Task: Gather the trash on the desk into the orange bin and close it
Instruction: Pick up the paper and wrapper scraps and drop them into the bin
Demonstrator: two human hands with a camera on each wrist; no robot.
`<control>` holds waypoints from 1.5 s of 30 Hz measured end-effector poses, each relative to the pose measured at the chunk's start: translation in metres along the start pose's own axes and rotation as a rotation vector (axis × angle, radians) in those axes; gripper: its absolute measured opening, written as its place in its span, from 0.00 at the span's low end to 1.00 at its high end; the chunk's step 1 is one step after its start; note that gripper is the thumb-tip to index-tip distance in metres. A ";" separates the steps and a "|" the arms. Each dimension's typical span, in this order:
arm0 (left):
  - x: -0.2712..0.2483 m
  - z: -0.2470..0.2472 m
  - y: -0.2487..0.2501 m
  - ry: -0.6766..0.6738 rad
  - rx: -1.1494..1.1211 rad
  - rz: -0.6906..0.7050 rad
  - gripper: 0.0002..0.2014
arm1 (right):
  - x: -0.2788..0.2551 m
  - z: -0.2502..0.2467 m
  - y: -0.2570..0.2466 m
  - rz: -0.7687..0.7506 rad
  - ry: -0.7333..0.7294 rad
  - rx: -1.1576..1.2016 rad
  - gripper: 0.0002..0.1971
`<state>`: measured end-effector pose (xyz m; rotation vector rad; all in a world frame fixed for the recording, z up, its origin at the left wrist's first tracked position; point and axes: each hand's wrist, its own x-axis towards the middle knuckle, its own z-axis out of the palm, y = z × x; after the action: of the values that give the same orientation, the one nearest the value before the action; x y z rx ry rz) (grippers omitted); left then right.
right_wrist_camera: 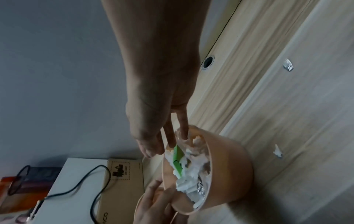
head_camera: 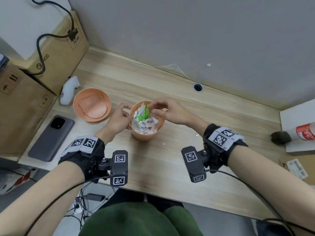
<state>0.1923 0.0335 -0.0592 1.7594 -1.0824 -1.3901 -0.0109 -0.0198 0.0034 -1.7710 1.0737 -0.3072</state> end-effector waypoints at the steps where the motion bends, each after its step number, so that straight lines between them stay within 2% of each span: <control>1: 0.000 -0.001 0.000 -0.001 -0.003 0.002 0.11 | -0.005 -0.006 0.003 -0.004 0.021 0.031 0.10; 3: 0.000 -0.001 0.000 0.000 -0.008 0.004 0.12 | -0.015 -0.021 0.014 0.014 0.119 0.194 0.10; 5: 0.000 0.000 0.000 0.000 -0.011 0.002 0.13 | -0.025 -0.036 0.034 0.089 0.306 0.325 0.11; 8: 0.001 -0.001 0.001 -0.003 -0.013 0.002 0.13 | -0.047 -0.049 0.092 0.352 0.580 0.309 0.16; 9: 0.001 -0.001 0.001 -0.004 -0.011 0.002 0.13 | -0.057 -0.049 0.115 0.485 0.595 0.253 0.19; 11: 0.001 -0.002 0.002 -0.002 -0.007 0.000 0.12 | -0.077 -0.043 0.151 0.727 0.524 0.172 0.23; 13: 0.000 -0.002 0.002 0.004 -0.006 0.000 0.11 | -0.091 -0.030 0.168 0.836 0.450 0.120 0.24; 15: -0.001 -0.002 0.001 0.008 -0.001 0.001 0.11 | -0.090 -0.016 0.170 0.808 0.436 0.085 0.22; 18: -0.003 -0.003 0.001 0.011 0.018 0.005 0.12 | -0.074 0.008 0.168 0.613 0.364 -0.050 0.14; 22: -0.007 -0.005 0.001 0.004 0.027 -0.002 0.11 | -0.059 0.048 0.159 0.448 0.087 -0.189 0.23; 24: -0.010 -0.007 0.000 0.001 0.026 -0.003 0.09 | -0.055 0.063 0.140 0.371 0.032 -0.178 0.20; 28: -0.017 -0.015 -0.003 0.021 0.022 -0.016 0.09 | -0.045 0.080 0.131 0.342 0.024 -0.251 0.20; 32: -0.026 -0.024 -0.008 0.026 0.007 -0.014 0.08 | -0.042 0.091 0.124 0.269 0.080 -0.406 0.09; 34: -0.030 -0.028 -0.011 0.034 0.000 -0.019 0.08 | -0.039 0.094 0.122 0.236 0.062 -0.469 0.10; 39: -0.034 -0.032 -0.015 0.053 -0.010 -0.032 0.10 | -0.037 0.076 0.124 0.299 -0.044 -0.605 0.08; 42: -0.035 -0.032 -0.015 0.046 -0.025 -0.024 0.08 | -0.046 0.061 0.132 0.407 -0.007 -0.572 0.05; 45: -0.036 -0.032 -0.014 0.044 -0.036 -0.022 0.08 | -0.049 0.048 0.132 0.490 0.066 -0.439 0.08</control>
<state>0.2228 0.0720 -0.0476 1.7733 -1.0113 -1.3693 -0.0777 0.0342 -0.1185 -1.8027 1.6723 0.1889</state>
